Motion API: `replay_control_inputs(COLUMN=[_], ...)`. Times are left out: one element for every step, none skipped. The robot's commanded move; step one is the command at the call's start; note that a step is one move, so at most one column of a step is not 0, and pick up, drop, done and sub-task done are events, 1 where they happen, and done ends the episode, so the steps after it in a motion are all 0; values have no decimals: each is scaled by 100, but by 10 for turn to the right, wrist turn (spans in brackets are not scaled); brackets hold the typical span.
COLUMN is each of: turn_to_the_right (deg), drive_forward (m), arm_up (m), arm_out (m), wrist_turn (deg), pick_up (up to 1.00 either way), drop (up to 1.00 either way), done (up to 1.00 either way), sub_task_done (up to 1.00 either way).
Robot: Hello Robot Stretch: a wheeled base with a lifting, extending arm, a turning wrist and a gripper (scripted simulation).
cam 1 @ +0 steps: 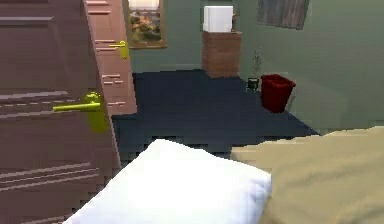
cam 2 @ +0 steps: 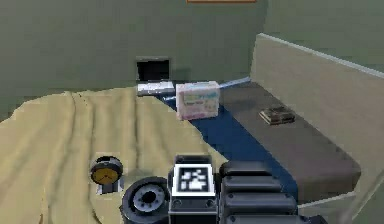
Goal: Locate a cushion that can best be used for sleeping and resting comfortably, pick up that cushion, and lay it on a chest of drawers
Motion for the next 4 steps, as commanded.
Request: replay_control_inputs(turn_to_the_right=[0,0,0,30], drive_forward=[75,100,100,0], arm_up=[0,0,0,0], arm_out=[0,0,0,0], wrist_turn=[0,0,0,0], pick_up=[0,0,0,0], drop=[0,0,0,0], done=[0,0,0,0], sub_task_done=[0,0,0,0])
